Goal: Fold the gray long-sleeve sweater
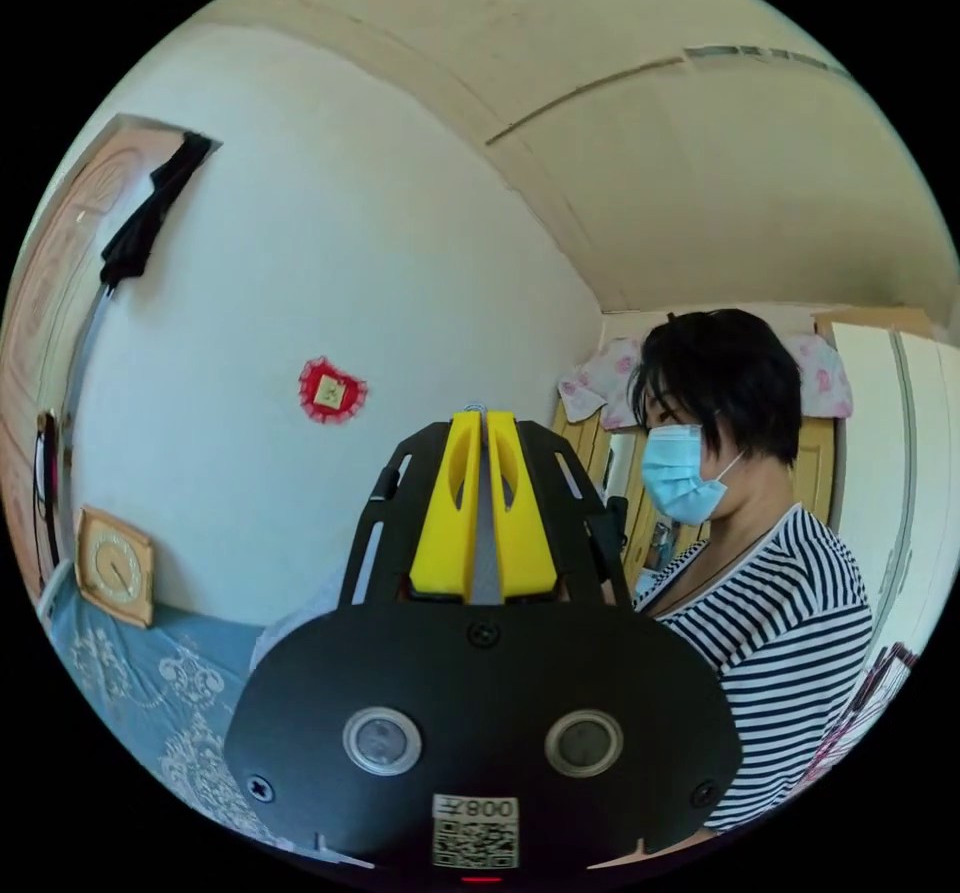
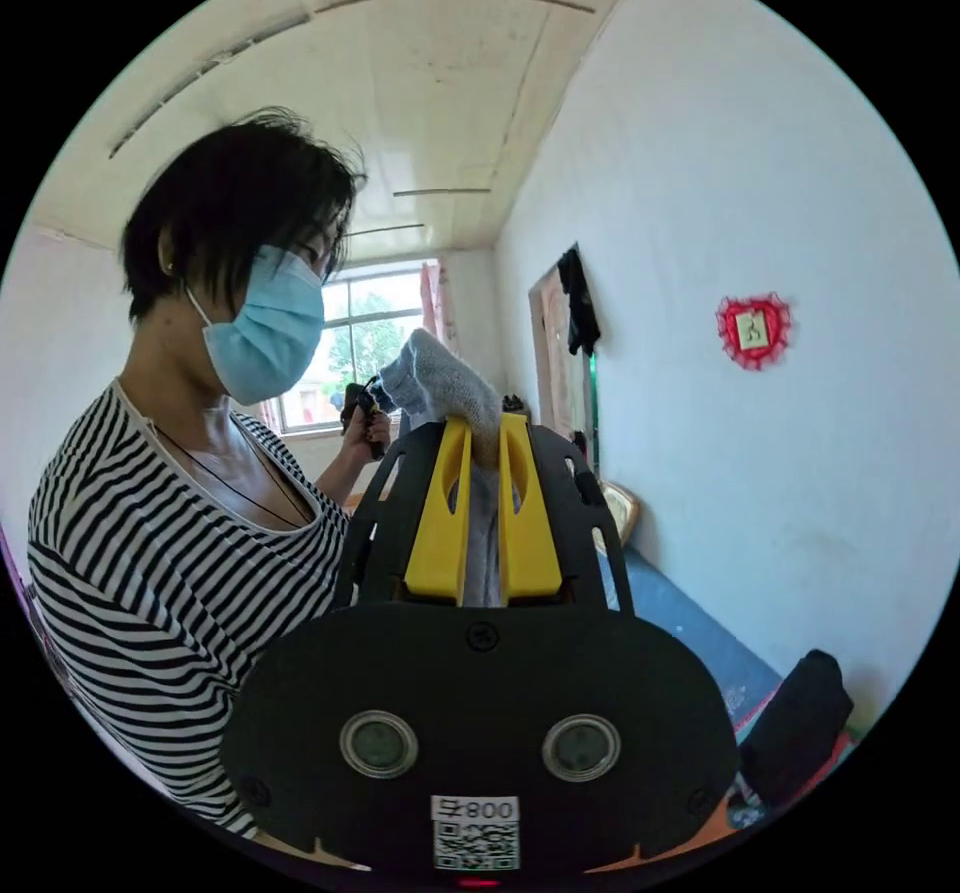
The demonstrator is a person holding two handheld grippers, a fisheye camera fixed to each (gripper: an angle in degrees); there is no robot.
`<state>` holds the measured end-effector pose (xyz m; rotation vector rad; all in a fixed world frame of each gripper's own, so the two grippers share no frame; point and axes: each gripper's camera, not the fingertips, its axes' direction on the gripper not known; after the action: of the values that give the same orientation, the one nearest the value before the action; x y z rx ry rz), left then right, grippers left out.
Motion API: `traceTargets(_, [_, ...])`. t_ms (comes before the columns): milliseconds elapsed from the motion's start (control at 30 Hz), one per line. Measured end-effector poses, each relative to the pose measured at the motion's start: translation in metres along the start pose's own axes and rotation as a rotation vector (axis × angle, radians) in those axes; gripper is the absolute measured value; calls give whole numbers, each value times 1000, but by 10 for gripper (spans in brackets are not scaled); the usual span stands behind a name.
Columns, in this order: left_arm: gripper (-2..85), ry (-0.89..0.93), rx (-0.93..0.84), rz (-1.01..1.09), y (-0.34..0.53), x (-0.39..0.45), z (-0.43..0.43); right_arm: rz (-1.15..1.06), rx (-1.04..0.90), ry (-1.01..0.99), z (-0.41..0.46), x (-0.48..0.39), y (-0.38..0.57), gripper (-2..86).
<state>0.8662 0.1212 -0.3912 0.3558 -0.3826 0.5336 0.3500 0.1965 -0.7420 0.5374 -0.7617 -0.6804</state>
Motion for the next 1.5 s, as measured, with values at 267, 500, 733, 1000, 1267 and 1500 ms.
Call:
traceTargets(267, [10, -120, -105, 19, -22, -67, 52, 63, -83, 64, 89, 87, -15, 48])
traceTargets(500, [21, -250, -322, -266, 5, -254, 172, 356, -398, 198, 289, 325, -1, 56])
traceTargets(733, [53, -521, -742, -662, 146, -474, 273, 1043, -677, 445, 459, 558, 160, 37])
traceTargets(1000, [73, -473, -1079, -1282, 354, -552, 237, 1436, -890, 382, 554, 518, 346, 43])
traceTargets(1267, [94, -357, -1194, -1404, 433, -602, 325, 1563, -992, 359, 706, 494, 373, 57])
traceTargets(1500, [104, -353, -1340, -1240, 468, -663, 435, 1327, -1158, 353, 897, 544, 326, 84])
